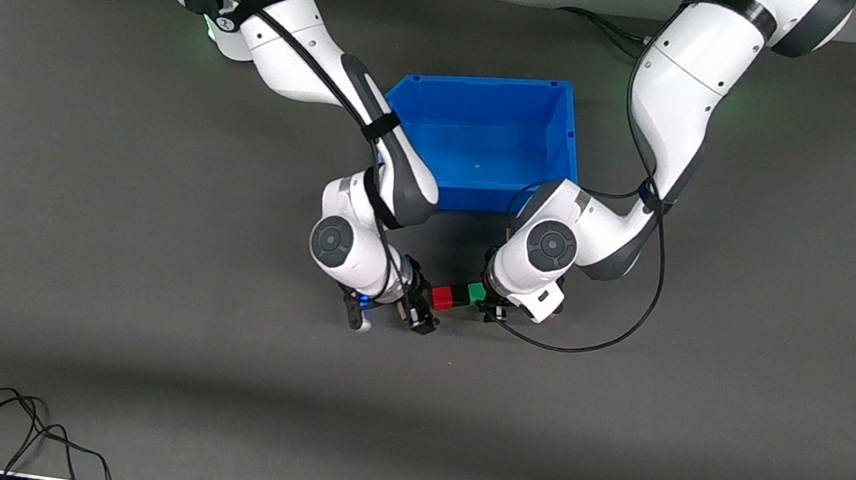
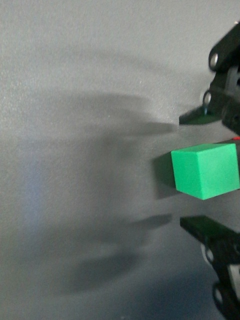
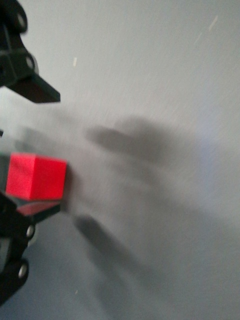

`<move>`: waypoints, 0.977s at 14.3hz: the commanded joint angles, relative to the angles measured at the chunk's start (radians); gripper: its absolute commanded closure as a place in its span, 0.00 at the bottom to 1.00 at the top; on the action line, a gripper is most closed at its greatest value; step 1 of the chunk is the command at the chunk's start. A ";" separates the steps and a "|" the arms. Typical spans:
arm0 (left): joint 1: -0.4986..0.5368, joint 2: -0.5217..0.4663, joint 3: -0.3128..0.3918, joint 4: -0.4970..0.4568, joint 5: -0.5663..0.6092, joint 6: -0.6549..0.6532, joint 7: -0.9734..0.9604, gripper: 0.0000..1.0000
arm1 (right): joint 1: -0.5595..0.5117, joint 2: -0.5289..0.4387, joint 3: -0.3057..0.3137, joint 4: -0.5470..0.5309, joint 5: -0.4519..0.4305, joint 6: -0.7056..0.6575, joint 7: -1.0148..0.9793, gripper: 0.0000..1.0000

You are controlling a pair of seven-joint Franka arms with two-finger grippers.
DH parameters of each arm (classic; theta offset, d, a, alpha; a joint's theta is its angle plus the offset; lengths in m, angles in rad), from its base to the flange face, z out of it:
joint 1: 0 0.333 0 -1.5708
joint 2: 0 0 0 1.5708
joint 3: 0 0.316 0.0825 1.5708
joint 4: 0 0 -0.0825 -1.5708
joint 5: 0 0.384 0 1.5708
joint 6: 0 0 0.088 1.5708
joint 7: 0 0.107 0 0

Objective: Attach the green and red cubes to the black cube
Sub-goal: 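Press both cubes against the black cube and open both grippers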

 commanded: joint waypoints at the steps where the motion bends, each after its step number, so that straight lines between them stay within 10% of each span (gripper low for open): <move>1: 0.015 -0.051 0.024 0.018 0.053 -0.084 0.027 0.00 | -0.058 -0.082 -0.021 -0.024 0.015 -0.068 0.010 0.00; 7: 0.184 -0.262 0.021 -0.016 0.092 -0.442 0.663 0.00 | -0.067 -0.263 -0.262 -0.025 -0.023 -0.445 -0.069 0.00; 14: 0.402 -0.438 0.023 -0.102 0.104 -0.562 1.243 0.00 | -0.067 -0.572 -0.354 -0.106 -0.405 -0.739 -0.475 0.00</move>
